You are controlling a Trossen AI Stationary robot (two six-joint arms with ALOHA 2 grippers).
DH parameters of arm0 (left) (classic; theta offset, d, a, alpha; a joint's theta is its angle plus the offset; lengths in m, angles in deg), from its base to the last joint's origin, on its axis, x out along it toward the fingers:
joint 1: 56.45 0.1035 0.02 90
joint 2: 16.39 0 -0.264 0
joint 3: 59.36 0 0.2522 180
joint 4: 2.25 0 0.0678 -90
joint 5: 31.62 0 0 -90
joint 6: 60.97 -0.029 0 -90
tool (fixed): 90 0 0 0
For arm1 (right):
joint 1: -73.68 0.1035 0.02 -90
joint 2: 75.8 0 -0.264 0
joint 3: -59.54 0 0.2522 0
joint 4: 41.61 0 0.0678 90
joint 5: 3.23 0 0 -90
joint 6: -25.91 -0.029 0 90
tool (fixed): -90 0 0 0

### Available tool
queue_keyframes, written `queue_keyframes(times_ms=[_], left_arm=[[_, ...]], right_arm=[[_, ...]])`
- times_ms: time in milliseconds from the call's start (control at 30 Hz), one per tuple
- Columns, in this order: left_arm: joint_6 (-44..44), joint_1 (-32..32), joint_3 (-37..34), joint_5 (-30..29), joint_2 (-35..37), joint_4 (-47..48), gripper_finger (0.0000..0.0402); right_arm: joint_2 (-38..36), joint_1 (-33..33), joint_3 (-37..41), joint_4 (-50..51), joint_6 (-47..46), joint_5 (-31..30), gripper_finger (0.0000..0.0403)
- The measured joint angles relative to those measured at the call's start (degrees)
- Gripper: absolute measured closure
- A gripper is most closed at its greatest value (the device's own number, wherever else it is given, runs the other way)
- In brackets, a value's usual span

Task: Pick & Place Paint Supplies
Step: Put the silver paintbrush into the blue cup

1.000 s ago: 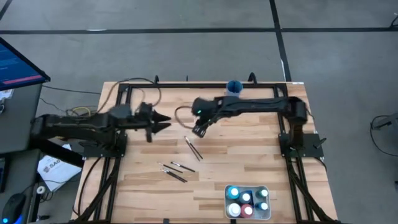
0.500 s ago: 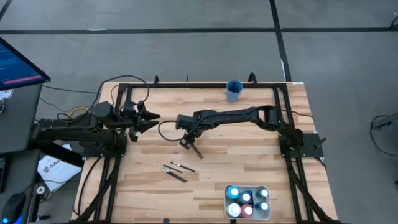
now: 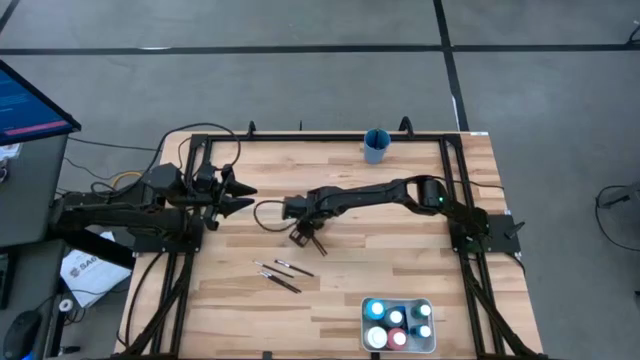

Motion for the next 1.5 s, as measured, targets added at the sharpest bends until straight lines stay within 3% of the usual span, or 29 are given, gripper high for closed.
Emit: queue_keyframes(times_ms=[367,567,800,1000,1500], left_arm=[[-0.02,0.0,0.0,0.0,0.31,-0.08,0.0258],[-0.02,0.0,0.0,-0.02,0.31,-0.07,0.0259],[-0.2,-0.01,0.0,-0.08,0.31,-0.12,0.0259],[-0.2,0.0,0.0,-0.09,0.29,-0.16,0.0259],[-0.4,0.0,0.0,-0.13,0.2,-0.05,0.0264]], right_arm=[[1.13,-0.16,-0.05,-1.4,-0.85,-0.32,0.0256],[-1.35,-0.97,0.14,-0.78,2.83,2.5,0.0259],[-5.51,-1.75,0.07,-0.05,8.43,2.87,0.0227],[-4.8,-2.85,0.1,0.26,11.97,0.84,0.0205],[-0.9,-3.26,0.95,-0.05,15.05,1.32,0.0227]])
